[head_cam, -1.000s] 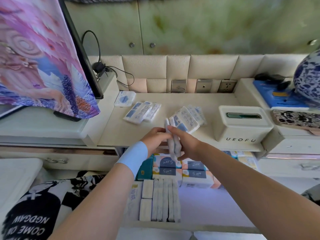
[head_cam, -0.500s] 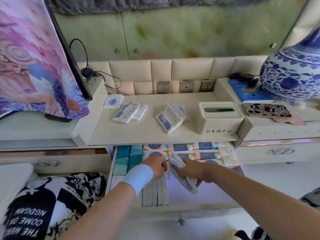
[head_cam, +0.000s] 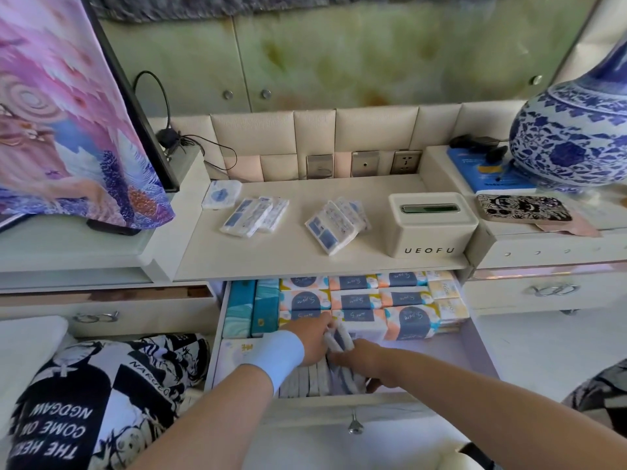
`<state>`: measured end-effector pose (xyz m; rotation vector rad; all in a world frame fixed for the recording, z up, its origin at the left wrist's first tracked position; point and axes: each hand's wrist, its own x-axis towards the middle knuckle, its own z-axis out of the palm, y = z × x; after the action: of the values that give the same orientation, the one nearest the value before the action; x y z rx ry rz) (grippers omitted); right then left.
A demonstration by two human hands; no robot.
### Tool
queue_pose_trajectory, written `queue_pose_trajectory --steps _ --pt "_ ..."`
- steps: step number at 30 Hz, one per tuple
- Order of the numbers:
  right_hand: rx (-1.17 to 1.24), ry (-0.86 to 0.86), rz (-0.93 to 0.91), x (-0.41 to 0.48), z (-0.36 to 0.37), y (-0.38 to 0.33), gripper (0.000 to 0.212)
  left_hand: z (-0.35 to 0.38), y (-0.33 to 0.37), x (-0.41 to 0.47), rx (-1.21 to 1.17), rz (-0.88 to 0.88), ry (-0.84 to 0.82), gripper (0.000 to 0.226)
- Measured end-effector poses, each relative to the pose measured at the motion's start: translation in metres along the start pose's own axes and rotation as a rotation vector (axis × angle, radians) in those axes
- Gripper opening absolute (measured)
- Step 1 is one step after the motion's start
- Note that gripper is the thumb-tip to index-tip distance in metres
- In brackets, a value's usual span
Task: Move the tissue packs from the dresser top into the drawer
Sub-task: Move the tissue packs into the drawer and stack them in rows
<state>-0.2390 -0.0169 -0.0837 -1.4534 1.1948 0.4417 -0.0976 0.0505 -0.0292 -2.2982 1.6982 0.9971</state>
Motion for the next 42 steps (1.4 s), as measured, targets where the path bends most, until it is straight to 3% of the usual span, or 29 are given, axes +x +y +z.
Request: queue_pose_trajectory --steps 3,6,8,11,13,16,22,27,29,33,40,42 --pt "0.159 -0.031 0.025 -0.003 -0.001 -0.005 0.047 0.004 -0.003 0.002 -0.015 0.02 0.109 0.037" --pt "0.04 -0.012 0.064 -0.011 -0.01 -0.011 0.032 0.009 0.002 0.003 0.018 0.105 0.196 0.02" --pt "-0.164 0.011 0.098 -0.012 -0.017 -0.01 0.029 0.016 0.008 0.003 0.059 0.136 0.153 0.026" --pt "-0.342 0.115 0.176 -0.008 -0.023 -0.007 0.045 0.03 0.012 0.008 0.269 0.171 0.013 0.047" --pt "-0.37 0.159 0.215 -0.011 -0.025 -0.006 0.042 0.033 0.012 0.011 0.398 0.176 -0.018 0.046" --pt "-0.421 0.18 0.144 -0.005 -0.025 0.002 0.035 0.029 0.01 0.012 0.388 0.177 0.027 0.041" --pt "0.034 -0.11 0.062 0.005 -0.01 0.005 0.037 0.023 -0.001 0.012 0.134 0.17 0.19 0.045" --pt "-0.037 0.034 0.105 0.002 -0.015 -0.001 0.032 0.026 -0.005 0.008 0.109 0.161 0.163 0.059" --pt "0.004 -0.019 0.136 0.002 -0.008 0.002 0.024 0.028 -0.006 0.008 0.103 0.164 0.138 0.065" --pt "0.149 -0.121 0.142 0.006 0.002 0.005 0.033 0.028 -0.005 0.006 0.099 0.194 0.126 0.071" --pt "0.12 -0.106 0.077 0.007 -0.001 0.0 0.031 0.03 -0.007 0.008 0.249 0.211 0.1 0.082" --pt "-0.028 -0.113 0.066 0.005 0.0 -0.001 0.032 0.03 -0.006 0.012 0.264 0.199 0.076 0.087"
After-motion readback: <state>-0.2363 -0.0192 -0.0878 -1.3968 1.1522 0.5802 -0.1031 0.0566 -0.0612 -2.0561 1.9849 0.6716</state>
